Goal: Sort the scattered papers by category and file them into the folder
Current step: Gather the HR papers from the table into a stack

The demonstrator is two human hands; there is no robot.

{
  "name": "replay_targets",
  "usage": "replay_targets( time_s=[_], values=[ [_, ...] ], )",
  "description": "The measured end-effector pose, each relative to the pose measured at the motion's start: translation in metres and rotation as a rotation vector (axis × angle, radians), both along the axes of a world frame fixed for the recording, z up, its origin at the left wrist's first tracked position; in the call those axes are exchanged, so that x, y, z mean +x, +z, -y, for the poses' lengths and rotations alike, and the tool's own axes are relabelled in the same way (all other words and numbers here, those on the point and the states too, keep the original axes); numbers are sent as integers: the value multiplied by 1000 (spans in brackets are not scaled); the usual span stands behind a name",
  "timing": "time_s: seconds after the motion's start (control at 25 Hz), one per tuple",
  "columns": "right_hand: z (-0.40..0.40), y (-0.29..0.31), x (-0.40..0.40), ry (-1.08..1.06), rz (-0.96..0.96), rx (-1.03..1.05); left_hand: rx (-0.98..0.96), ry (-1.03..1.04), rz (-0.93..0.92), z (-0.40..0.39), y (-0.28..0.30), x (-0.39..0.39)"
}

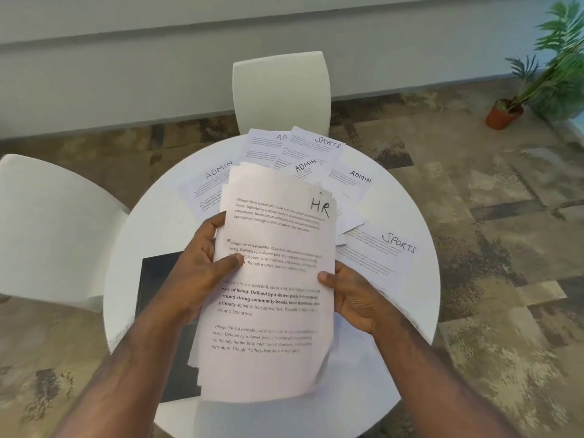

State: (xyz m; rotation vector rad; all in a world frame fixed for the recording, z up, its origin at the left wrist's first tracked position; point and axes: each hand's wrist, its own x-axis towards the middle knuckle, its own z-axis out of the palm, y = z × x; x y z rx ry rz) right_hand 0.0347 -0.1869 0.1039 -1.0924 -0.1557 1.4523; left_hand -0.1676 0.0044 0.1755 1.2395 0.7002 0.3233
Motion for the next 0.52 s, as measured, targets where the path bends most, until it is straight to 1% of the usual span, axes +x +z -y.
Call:
replay_targets(
  time_s=[0.08, 0.12, 0.24, 0.28, 0.36, 0.44, 0.52],
  values=[
    [-2, -1, 4, -74, 67, -60, 67, 121, -90, -5, -12, -1],
    [-1, -1, 5, -57, 112, -68, 78, 180, -114, -7, -16, -1],
    [1, 0, 3, 179, 237, -29, 58, 243, -111, -8, -21, 1],
    [2, 0, 2, 236, 243, -10, 60, 249, -101, -8, -20, 3],
    [3, -2, 0, 282, 221, 17, 56, 257, -79, -11, -20, 6],
    [6, -2, -1, 297, 189, 15, 4, 264, -50, -16, -23, 8],
    [12, -2, -1, 325, 174, 25, -69, 297, -63, -18, -25, 8]
  ],
)
